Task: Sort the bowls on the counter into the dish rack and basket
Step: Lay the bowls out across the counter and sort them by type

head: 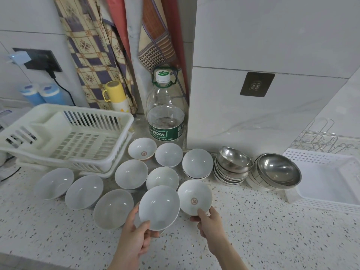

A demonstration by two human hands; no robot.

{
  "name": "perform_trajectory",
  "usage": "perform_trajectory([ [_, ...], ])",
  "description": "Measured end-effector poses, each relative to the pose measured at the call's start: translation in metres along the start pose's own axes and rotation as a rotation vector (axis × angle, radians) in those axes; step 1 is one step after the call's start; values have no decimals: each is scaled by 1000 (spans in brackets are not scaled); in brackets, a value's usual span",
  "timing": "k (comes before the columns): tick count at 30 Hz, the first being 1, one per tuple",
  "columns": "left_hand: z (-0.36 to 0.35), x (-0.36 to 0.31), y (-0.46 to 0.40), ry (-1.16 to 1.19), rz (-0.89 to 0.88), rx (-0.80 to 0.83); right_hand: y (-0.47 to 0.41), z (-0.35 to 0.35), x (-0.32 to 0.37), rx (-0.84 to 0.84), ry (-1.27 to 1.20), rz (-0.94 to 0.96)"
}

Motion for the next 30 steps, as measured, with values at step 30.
perform_trajectory([
  [30, -26, 12, 25, -232, -31, 227, 26, 35, -9, -97, 2, -9],
])
Point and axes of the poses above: each hand's wrist, its own y-axis away from the middle knuckle, its own z-axis out of the back of the hand, x = y × z, the point moved 6 cm from there along -y, towards the middle knuckle, and after that the axes turned 9 degrees about -x, right-handed, at the moved point
